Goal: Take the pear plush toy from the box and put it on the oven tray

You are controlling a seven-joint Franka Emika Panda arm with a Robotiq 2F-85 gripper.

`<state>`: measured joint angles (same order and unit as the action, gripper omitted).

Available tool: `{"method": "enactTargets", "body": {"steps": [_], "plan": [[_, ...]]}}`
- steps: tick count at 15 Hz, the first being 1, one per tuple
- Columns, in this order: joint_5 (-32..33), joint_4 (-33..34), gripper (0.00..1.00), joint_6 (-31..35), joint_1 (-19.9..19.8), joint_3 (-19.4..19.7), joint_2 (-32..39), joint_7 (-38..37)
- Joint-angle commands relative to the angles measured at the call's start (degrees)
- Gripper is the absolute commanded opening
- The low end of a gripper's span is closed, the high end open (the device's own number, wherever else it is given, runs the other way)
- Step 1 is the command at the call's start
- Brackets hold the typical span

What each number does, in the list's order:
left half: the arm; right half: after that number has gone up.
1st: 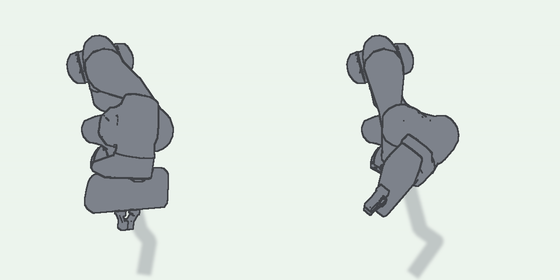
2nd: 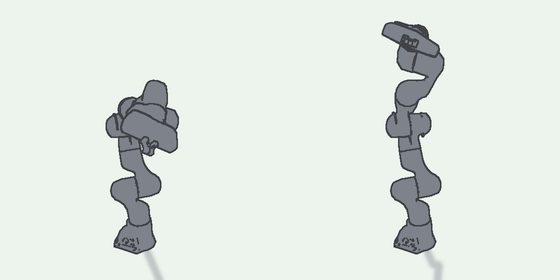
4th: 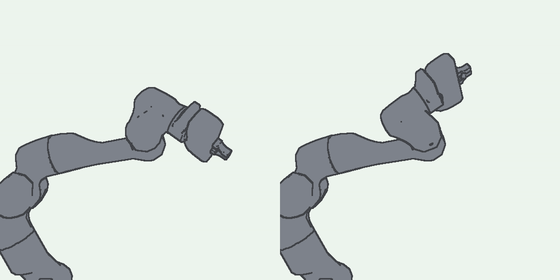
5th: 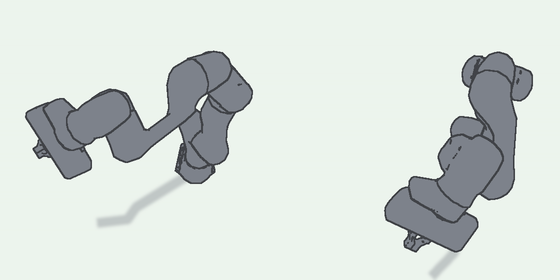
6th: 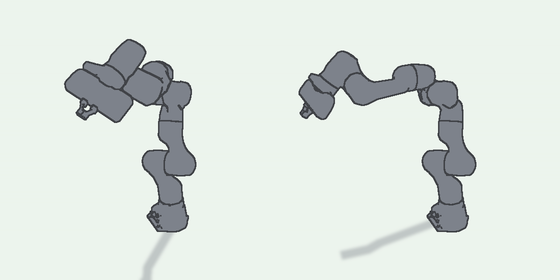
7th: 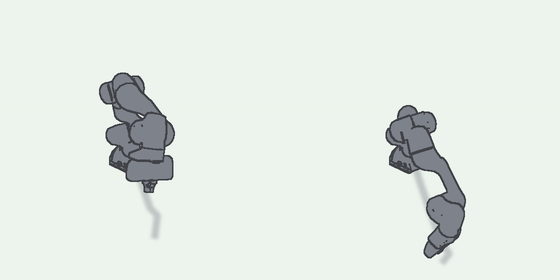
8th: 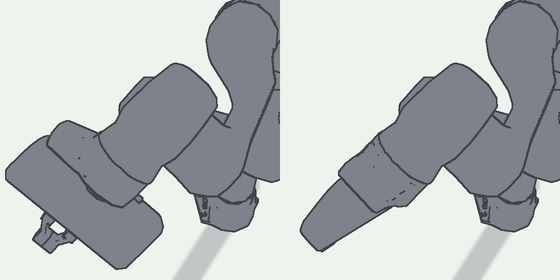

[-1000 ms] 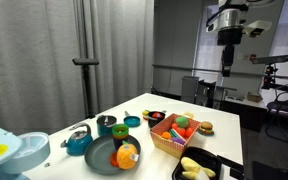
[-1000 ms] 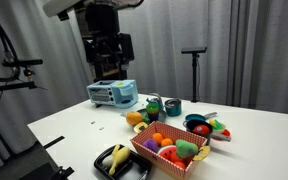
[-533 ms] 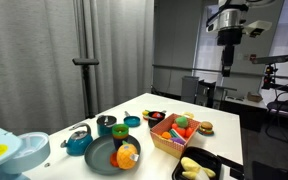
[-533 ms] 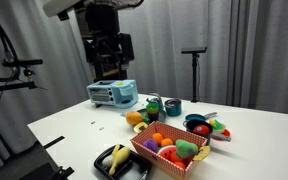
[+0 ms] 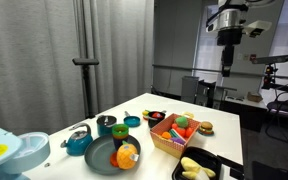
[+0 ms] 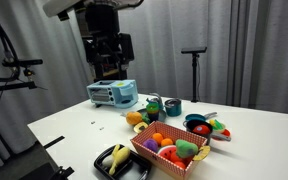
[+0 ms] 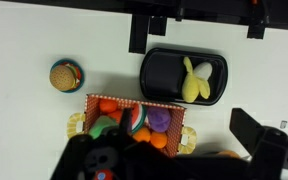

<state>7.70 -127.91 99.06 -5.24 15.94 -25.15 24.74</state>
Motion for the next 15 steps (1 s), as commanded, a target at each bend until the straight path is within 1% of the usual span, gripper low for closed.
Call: {"method": "enactTargets", "body": {"steps": [1,3,4,5,8,10,13,15], "plan": [[-1.7,2.5,1.0,0.4,-0.8,-0.1,3.1,-1.6],[-2.6,4.5,1.0,1.6,-0.8,0.2,6.5,-3.0],[-2.7,5.6,1.0,3.9,-1.0,0.2,8.7,-4.3],[-3.5,7.0,1.0,4.6,-1.1,0.2,10.8,-5.3],[-5.2,11.7,1.0,8.8,-1.7,0.2,18.8,-7.8],[-4.7,13.9,1.0,12.0,-2.6,-0.3,24.4,-10.0],[-4.0,16.6,1.0,13.8,-3.9,-0.8,31.6,-12.5],[-4.2,18.1,1.0,13.6,-4.6,-1.3,34.3,-13.4]]}}
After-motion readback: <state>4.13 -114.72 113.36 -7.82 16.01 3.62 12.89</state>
